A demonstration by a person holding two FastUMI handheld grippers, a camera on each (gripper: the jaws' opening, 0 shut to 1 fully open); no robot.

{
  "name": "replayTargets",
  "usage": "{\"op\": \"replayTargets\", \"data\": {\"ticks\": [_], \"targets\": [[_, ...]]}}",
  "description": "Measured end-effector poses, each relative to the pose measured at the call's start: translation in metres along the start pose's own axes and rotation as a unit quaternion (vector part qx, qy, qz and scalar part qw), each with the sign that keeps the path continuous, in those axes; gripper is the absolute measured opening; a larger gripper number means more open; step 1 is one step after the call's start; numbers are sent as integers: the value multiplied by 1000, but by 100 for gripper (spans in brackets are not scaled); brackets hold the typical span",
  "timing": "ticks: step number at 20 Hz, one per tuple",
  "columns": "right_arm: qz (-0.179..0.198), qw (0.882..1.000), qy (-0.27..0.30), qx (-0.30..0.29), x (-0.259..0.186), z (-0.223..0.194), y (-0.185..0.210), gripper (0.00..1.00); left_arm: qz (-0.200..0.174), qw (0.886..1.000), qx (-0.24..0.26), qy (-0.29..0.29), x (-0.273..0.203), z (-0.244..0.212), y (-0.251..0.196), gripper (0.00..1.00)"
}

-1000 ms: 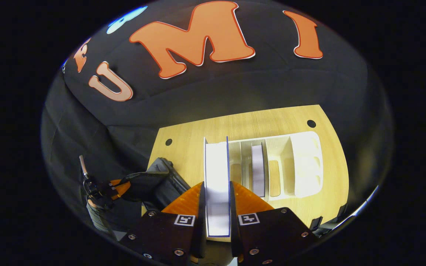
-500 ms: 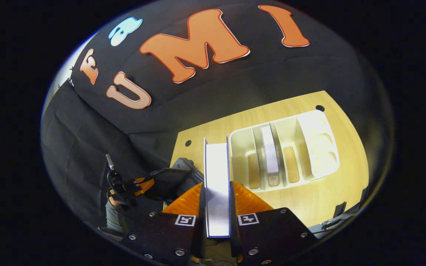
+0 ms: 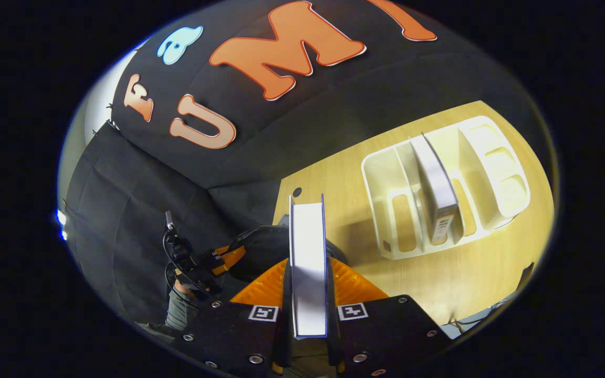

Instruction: Open the schoolbag, grab two books from the bookshelf and put them into the schoolbag.

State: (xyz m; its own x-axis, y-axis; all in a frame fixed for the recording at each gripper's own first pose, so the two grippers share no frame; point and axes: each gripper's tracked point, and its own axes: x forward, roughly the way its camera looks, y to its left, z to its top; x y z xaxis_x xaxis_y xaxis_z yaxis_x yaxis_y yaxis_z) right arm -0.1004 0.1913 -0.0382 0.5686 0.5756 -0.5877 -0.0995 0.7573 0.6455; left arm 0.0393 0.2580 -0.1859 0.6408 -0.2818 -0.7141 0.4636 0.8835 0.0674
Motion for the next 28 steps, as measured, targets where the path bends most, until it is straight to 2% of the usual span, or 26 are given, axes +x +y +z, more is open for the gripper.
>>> {"op": "replayTargets", "data": {"ticks": [4, 8, 9, 10, 14, 17, 24, 28], "targets": [[34, 999, 16, 32, 30, -28, 13, 27, 6, 1000, -6, -7, -2, 0, 1, 4], [37, 999, 16, 33, 65, -44, 16, 27, 6, 1000, -21, -10, -2, -5, -2, 4], [38, 998, 23, 34, 74, -50, 15, 27, 8, 1000, -26, -9, -2, -7, -3, 0], [45, 998, 25, 42, 81, -55, 16, 27, 9, 999, -30, -10, -3, -9, -3, 4], [74, 992, 22, 105, 108, -60, 24, 27, 19, 999, -45, -16, -6, -8, -5, 4], [67, 989, 19, 132, 134, -68, 21, 26, 27, 999, -44, -17, -10, -6, -6, 4], [84, 976, -8, 199, 180, -86, 24, 26, 35, 998, -50, -22, -17, -4, -15, 4], [110, 956, -15, 270, 211, -96, 30, 26, 35, 998, -43, -21, -18, -5, -16, 4]]}}
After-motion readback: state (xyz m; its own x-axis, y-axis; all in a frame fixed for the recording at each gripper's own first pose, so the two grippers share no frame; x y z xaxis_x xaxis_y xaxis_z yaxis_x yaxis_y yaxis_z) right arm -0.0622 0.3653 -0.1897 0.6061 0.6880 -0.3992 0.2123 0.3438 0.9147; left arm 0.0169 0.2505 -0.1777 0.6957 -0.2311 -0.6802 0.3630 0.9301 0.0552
